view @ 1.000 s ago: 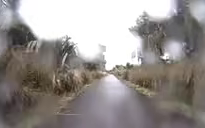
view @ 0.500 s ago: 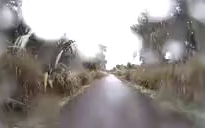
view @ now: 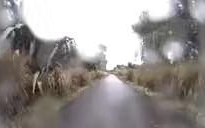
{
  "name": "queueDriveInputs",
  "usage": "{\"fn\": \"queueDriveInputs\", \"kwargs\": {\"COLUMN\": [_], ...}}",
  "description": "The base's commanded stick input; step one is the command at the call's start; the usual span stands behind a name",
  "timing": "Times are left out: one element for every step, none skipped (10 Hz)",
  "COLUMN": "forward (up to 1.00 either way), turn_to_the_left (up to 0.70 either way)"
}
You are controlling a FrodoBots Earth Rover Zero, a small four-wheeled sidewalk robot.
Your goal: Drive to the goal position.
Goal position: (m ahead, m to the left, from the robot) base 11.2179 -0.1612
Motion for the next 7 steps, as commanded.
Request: {"fn": "queueDriveInputs", "kwargs": {"forward": [0.85, 0.85, 0.85, 0.85, 0.85, 0.85, 0.85], "turn_to_the_left": [0.0, 0.0, 0.0, 0.0, 0.0, 0.0, 0.0]}}
